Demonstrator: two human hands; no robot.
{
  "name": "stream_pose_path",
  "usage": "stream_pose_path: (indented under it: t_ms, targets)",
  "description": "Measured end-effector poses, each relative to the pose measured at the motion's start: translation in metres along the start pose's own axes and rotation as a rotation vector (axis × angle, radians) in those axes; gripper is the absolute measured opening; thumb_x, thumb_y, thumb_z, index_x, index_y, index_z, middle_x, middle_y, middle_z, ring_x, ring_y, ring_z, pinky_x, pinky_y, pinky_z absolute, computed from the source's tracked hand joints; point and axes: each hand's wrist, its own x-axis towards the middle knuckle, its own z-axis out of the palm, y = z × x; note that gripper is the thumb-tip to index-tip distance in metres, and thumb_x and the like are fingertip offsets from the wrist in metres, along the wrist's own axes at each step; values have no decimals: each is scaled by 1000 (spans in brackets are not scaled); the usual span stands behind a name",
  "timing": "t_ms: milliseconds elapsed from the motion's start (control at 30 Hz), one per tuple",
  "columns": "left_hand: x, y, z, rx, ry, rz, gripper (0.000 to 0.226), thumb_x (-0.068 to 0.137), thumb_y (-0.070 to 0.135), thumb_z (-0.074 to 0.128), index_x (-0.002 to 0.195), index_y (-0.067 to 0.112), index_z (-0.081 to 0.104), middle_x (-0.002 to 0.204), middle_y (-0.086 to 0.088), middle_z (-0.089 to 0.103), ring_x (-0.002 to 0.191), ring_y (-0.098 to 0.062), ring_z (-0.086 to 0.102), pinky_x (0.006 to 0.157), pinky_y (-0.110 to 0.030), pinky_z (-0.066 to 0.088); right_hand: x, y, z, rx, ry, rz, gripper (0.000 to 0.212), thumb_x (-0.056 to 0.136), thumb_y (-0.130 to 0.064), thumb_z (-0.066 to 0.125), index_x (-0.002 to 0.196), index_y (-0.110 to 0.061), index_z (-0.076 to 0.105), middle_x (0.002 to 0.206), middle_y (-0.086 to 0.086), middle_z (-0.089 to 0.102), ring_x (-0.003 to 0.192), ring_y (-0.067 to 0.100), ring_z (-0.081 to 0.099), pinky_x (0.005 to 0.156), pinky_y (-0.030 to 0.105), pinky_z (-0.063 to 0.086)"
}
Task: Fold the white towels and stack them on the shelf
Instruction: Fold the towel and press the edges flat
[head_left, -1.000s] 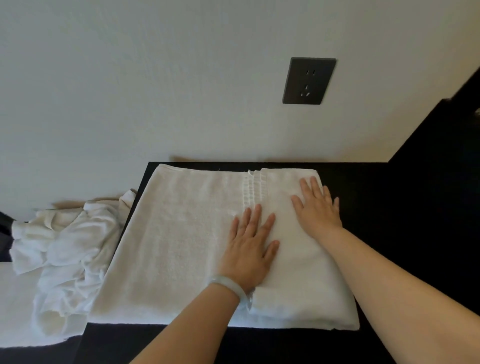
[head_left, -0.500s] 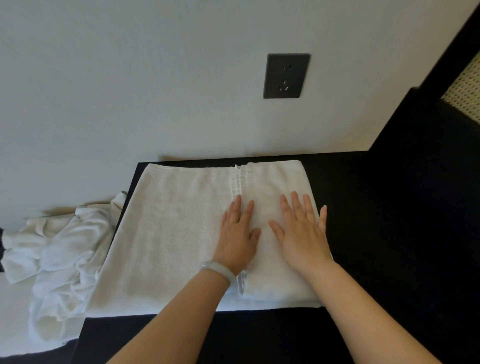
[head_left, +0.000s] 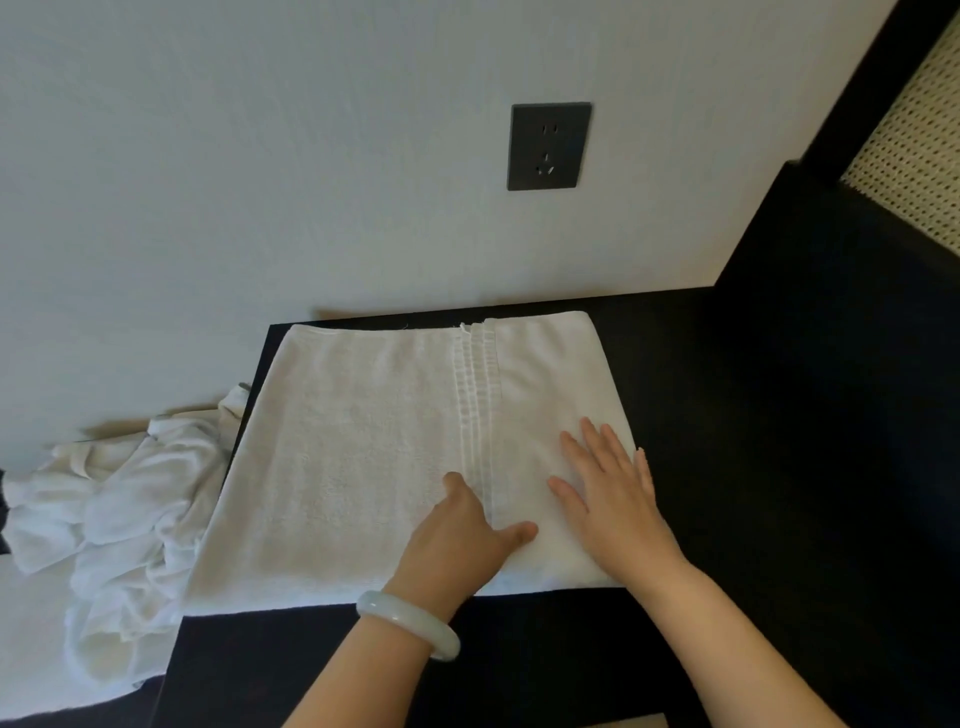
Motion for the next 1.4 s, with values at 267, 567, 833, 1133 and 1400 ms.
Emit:
stream_pose_path:
  t_ms: [267,567,833,1133,1400]
  targets:
    - [-6,-14,6,-305,-9,21,78,86,24,73,143,24,21,118,0,61,97,-13,61,76,-19,49,-63,57,-18,177,-200,-196,88,85,-59,62,143,-69,-4,148,-47,-22,136,-22,-21,111,22,-9]
    - [-4,-12,-1,-626,-58,-88,62,82,13,77,129,23,37,105,-4,65,93,-20,64,81,-33,53,-77,46,-27,150,-93,-117,71,97,-32,58,145,-53,9,136,-54,-6,121,-39,-13,94,-10,-6]
    - [-6,-16,11,-517,-7,-16,64,90,13,68,139,22,29,107,-1,63,99,-20,62,80,-29,51,-85,52,-33,73,-147,-182,73,101,-13,52,149,-45,7,144,-40,-17,122,-36,-21,97,-9,-11]
    - [-11,-15,19,-224,6,59,69,97,19,57,149,19,13,129,-6,55,90,-9,54,62,-11,41,-99,48,-22,-20,-130,-119,87,99,-4,41,145,-42,-23,146,-31,-38,117,-25,-42,95,1,-22]
    - [7,31,25,432,377,358,70,102,39,36,156,17,-4,164,-5,-5,151,-25,-6,121,-42,4,-25,-5,-46,-54,200,-163,54,106,-35,28,158,-28,15,165,-11,9,145,-5,-6,111,14,-14]
